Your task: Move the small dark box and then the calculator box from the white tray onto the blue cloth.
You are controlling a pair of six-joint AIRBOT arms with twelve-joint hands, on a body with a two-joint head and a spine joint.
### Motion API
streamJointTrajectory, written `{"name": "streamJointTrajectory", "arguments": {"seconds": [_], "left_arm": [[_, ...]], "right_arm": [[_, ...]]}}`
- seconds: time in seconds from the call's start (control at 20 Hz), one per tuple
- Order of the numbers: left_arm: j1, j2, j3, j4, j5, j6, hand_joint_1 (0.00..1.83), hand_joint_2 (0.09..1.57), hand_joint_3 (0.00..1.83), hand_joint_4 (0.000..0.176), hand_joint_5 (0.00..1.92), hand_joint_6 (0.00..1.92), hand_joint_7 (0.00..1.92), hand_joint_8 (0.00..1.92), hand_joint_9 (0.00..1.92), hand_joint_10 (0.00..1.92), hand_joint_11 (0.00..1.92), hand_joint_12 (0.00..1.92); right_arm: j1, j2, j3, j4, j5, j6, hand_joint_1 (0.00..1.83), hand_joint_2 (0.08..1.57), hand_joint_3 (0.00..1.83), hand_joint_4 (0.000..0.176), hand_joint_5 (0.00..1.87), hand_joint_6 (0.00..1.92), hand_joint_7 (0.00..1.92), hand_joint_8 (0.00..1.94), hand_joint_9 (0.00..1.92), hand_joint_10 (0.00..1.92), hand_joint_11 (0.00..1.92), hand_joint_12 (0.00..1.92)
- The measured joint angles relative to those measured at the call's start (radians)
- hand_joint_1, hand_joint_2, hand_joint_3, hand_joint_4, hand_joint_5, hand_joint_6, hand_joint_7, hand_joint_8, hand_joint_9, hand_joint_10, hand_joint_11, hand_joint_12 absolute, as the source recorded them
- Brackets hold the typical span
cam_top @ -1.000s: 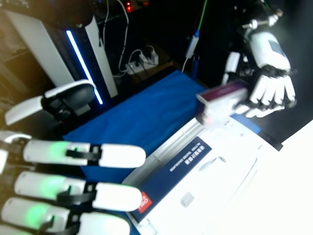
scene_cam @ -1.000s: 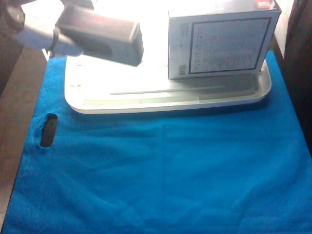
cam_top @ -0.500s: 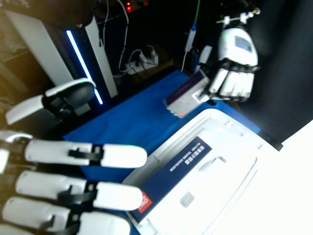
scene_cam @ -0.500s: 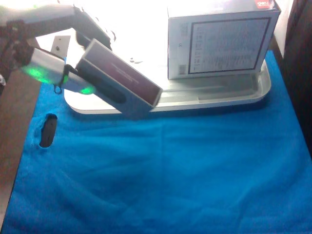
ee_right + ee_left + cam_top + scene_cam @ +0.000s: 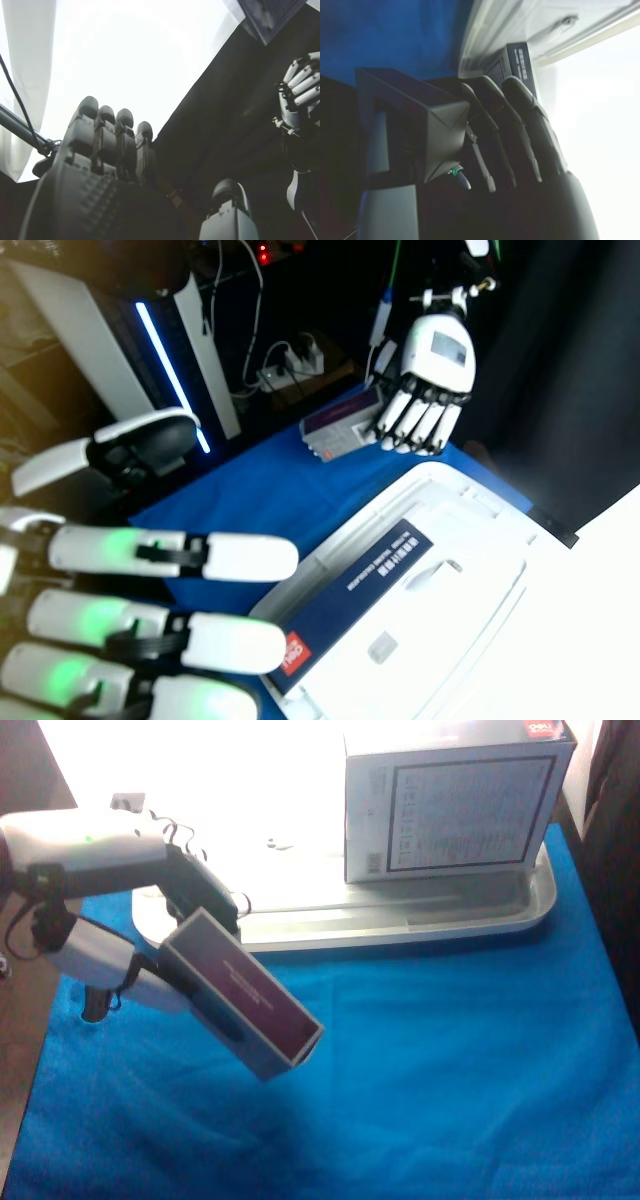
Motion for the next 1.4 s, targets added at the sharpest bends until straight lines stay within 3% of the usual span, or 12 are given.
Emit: {"name": "streamJointTrajectory", "arguments": {"seconds": [0.1, 0.15, 0.25, 0.3, 0.4, 0.55, 0.9, 0.95, 1.0, 1.2, 1.3, 1.4], "left_arm": [[0.028, 0.000, -0.010, -0.008, -0.005, 0.000, 1.07, 1.05, 0.00, 0.133, 1.11, 0.76, 1.07, 0.15, 0.80, 0.55, 0.42, 1.23], [0.046, -0.002, -0.012, -0.001, -0.013, -0.001, 1.03, 1.09, 0.00, 0.174, 1.02, 0.91, 1.07, 0.13, 0.73, 0.53, 0.33, 1.30], [0.068, -0.011, -0.013, 0.000, -0.008, 0.000, 1.03, 1.09, 0.00, 0.176, 1.01, 0.92, 1.09, 0.16, 0.70, 0.66, 0.30, 1.38], [0.076, -0.019, -0.013, -0.003, -0.008, -0.001, 1.02, 1.09, 0.00, 0.176, 1.01, 0.93, 1.02, 0.38, 0.61, 0.92, 0.25, 1.49], [0.079, -0.027, -0.013, -0.005, -0.011, -0.001, 1.03, 1.09, 0.00, 0.176, 1.01, 0.92, 0.91, 0.72, 0.56, 1.05, 0.26, 1.55], [0.079, -0.027, -0.013, -0.004, -0.013, -0.002, 1.02, 1.09, 0.00, 0.176, 1.01, 0.93, 0.87, 0.88, 0.53, 1.05, 0.16, 1.56], [0.083, -0.039, -0.007, -0.001, -0.010, -0.009, 1.01, 1.10, 0.00, 0.176, 0.98, 0.97, 0.80, 0.58, 0.48, 0.80, 0.16, 1.40], [0.083, -0.039, -0.006, -0.001, -0.010, -0.009, 0.93, 1.02, 0.00, 0.046, 0.87, 0.52, 0.80, 0.49, 0.48, 0.73, 0.11, 1.41], [0.083, -0.039, -0.006, -0.001, -0.010, -0.009, 0.91, 1.01, 0.00, 0.000, 0.88, 0.27, 0.81, 0.40, 0.48, 0.67, 0.06, 1.43], [0.083, -0.039, -0.003, 0.006, -0.002, -0.009, 0.90, 0.99, 0.00, 0.000, 0.89, 0.02, 0.84, 0.16, 0.50, 0.52, 0.07, 1.38], [0.083, -0.041, 0.002, 0.006, 0.005, -0.008, 0.85, 0.94, 0.00, 0.071, 0.66, 0.00, 0.65, 0.00, 0.50, 0.15, 0.04, 1.02], [0.083, -0.043, 0.002, 0.006, 0.008, -0.008, 0.83, 0.92, 0.00, 0.086, 0.59, 0.00, 0.57, 0.00, 0.47, 0.05, 0.03, 0.90]], "right_arm": [[0.000, -0.002, -0.001, -0.001, 0.000, 0.000, 0.07, 0.87, 0.00, 0.079, 0.21, 0.00, 0.22, 0.00, 0.08, 0.00, 0.00, 0.11], [0.000, -0.002, -0.001, 0.000, 0.000, 0.000, 0.06, 0.88, 0.00, 0.081, 0.21, 0.00, 0.21, 0.00, 0.07, 0.00, 0.00, 0.11], [0.000, -0.002, -0.001, 0.000, 0.000, 0.000, 0.06, 0.88, 0.00, 0.079, 0.21, 0.00, 0.22, 0.00, 0.07, 0.00, 0.00, 0.11], [0.000, -0.002, -0.001, 0.000, 0.000, 0.001, 0.06, 0.86, 0.00, 0.078, 0.19, 0.00, 0.21, 0.00, 0.06, 0.00, 0.00, 0.11], [0.000, -0.002, -0.001, 0.000, 0.000, 0.001, 0.08, 0.86, 0.00, 0.085, 0.20, 0.00, 0.23, 0.01, 0.07, 0.00, 0.01, 0.11], [0.000, -0.002, -0.001, 0.002, 0.000, 0.000, 0.08, 0.87, 0.00, 0.085, 0.20, 0.00, 0.23, 0.00, 0.08, 0.00, 0.01, 0.11], [0.000, -0.002, -0.001, 0.000, 0.000, 0.000, 0.11, 0.83, 0.00, 0.080, 0.27, 0.01, 0.22, 0.00, 0.12, 0.01, 0.07, 0.14], [0.000, -0.002, -0.001, 0.000, 0.000, 0.000, 0.11, 0.84, 0.00, 0.077, 0.27, 0.01, 0.22, 0.00, 0.11, 0.01, 0.06, 0.13], [0.000, -0.002, -0.001, 0.000, 0.000, 0.000, 0.10, 0.83, 0.00, 0.079, 0.26, 0.00, 0.22, 0.00, 0.10, 0.00, 0.05, 0.13], [0.000, -0.010, -0.001, 0.000, 0.000, 0.000, 0.11, 0.84, 0.00, 0.081, 0.26, 0.00, 0.23, 0.00, 0.10, 0.00, 0.05, 0.13], [0.000, -0.010, -0.001, 0.000, 0.000, 0.000, 0.12, 0.83, 0.00, 0.083, 0.25, 0.00, 0.23, 0.00, 0.10, 0.00, 0.04, 0.13], [0.000, -0.010, -0.001, 0.000, 0.000, 0.000, 0.13, 0.83, 0.00, 0.084, 0.25, 0.00, 0.23, 0.00, 0.10, 0.00, 0.04, 0.12]]}}
